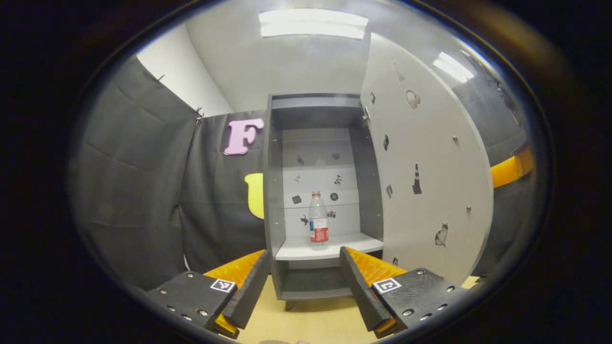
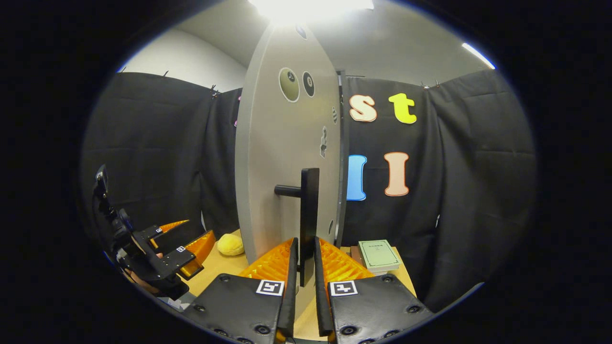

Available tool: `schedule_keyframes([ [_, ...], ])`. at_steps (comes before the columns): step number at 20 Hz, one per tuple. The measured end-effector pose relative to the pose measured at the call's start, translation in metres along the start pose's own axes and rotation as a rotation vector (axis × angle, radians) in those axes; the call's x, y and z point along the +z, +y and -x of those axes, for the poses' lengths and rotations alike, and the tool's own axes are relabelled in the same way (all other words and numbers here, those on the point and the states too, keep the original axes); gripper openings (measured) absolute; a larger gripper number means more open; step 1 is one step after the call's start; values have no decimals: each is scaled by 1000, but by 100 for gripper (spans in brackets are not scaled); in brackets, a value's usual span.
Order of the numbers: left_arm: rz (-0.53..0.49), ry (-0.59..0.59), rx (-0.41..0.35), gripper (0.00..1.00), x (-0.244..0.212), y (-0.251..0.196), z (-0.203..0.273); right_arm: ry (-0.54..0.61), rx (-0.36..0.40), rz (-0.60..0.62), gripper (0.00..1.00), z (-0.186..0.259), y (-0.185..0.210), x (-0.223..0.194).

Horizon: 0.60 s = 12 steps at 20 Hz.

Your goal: Open the cabinet door with the right hand, grasp the bottle in the cabinet with the left hand and place it on the coaster, then close the cabinet door with the right hand.

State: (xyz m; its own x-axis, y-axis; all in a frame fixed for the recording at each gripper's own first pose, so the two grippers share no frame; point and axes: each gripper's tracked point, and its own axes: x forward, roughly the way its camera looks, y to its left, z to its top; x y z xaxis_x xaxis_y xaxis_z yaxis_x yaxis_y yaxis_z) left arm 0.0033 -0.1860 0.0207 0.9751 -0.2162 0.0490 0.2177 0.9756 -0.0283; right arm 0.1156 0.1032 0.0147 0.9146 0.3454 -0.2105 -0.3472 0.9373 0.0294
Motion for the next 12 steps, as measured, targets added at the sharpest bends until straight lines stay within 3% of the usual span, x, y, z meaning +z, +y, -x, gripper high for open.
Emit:
schedule_keyframes([
  [4, -8, -9, 4, 88, 6, -4, 8, -18, -93, -15, 21, 1, -38, 1],
  [5, -9, -11, 5, 86, 7, -5, 9, -21, -119, -28, 17, 3, -51, 1],
  [7, -11, -12, 5, 86, 7, -7, 12, -40, -107, -97, 10, 1, -54, 4],
  [9, -15, -12, 7, 86, 9, -10, 16, -42, -67, -137, 13, 1, -47, 3],
  [11, -18, -16, 9, 86, 12, -13, 20, -43, -78, -115, 16, 2, -52, 3],
  [12, -20, -20, 9, 86, 14, -15, 23, -42, -93, -93, 13, 6, -57, 2],
])
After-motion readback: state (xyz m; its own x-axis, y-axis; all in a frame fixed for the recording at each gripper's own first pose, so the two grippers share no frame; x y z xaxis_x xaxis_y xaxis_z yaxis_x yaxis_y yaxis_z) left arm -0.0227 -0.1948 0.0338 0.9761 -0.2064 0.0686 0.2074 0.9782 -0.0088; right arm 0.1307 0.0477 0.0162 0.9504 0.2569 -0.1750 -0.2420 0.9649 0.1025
